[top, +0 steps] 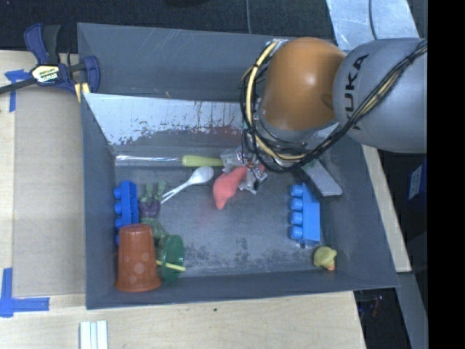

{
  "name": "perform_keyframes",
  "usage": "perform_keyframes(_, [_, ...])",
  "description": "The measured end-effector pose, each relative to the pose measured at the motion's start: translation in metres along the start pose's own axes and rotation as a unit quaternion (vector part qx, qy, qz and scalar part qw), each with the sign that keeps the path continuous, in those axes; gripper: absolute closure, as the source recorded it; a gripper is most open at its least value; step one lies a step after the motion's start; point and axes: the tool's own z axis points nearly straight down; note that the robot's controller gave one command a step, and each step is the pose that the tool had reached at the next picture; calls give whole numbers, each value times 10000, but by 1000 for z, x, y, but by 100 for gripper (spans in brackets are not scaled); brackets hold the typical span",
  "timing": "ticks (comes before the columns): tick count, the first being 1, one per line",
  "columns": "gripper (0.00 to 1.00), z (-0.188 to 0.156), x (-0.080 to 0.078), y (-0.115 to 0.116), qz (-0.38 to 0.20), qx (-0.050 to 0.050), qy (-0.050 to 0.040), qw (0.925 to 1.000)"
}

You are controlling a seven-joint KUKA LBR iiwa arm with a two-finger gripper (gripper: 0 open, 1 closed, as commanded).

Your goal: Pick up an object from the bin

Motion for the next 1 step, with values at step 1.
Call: perform_keyframes(1, [100, -76, 3, -12, 1, -1, 1, 10000])
